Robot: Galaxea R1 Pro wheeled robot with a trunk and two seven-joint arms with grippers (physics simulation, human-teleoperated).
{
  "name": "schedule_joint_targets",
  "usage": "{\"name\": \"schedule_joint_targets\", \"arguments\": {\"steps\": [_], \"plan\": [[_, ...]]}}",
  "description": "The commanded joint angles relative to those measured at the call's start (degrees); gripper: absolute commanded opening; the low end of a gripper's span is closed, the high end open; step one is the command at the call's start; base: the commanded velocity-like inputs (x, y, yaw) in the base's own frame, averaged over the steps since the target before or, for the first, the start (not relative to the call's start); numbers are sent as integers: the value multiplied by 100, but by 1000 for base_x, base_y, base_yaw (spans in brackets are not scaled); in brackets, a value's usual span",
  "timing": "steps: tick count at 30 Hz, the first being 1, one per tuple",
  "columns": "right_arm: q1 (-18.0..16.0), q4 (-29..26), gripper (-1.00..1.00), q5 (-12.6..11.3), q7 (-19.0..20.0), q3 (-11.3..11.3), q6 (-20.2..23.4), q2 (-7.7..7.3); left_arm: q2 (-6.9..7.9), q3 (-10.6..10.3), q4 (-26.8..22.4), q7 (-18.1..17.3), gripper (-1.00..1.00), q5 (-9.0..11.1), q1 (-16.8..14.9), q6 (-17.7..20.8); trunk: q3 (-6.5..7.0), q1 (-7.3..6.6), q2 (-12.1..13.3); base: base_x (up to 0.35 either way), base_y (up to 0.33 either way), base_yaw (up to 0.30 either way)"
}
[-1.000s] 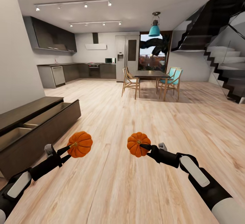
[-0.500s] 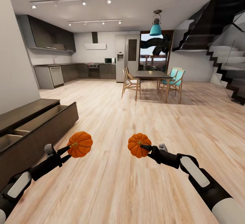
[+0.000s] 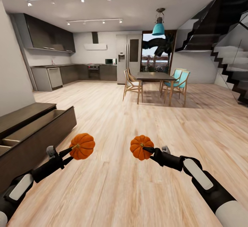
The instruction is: Place each of the two pumpkins and all three candles from the living room inside a cabinet in the living room (use any cabinet), then make sure every cabinet is closed, and position the cauldron so it is next to a table in the living room.
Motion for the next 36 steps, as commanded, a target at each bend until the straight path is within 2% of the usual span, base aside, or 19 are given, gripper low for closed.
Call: {"name": "schedule_joint_targets", "arguments": {"steps": [1,9,12,17,32,36], "plan": [[-7,-2,-100,-41,22,7,10,-6,1,-41,-7,0,-100,69,-4,52,-6,2,-3,337,0,-129],[-6,2,-100,-36,23,7,11,26,35,-112,-14,-7,-100,76,-4,57,-6,2,-3,337,0,-153],[-6,39,-100,-44,35,7,11,18,45,-113,-19,-26,-100,79,-4,59,-6,2,-3,337,0,-18],[-6,84,-100,-42,49,5,8,36,56,-116,37,-256,-100,64,-4,61,-6,2,-3,337,0,-3],[-6,94,-100,-33,55,4,0,30,27,-132,37,-271,-100,69,-4,61,-6,2,-3,337,0,0],[-5,95,-100,-35,58,-153,-1,36,57,-132,20,-278,-100,71,-4,61,-6,2,-3,337,0,0]]}}
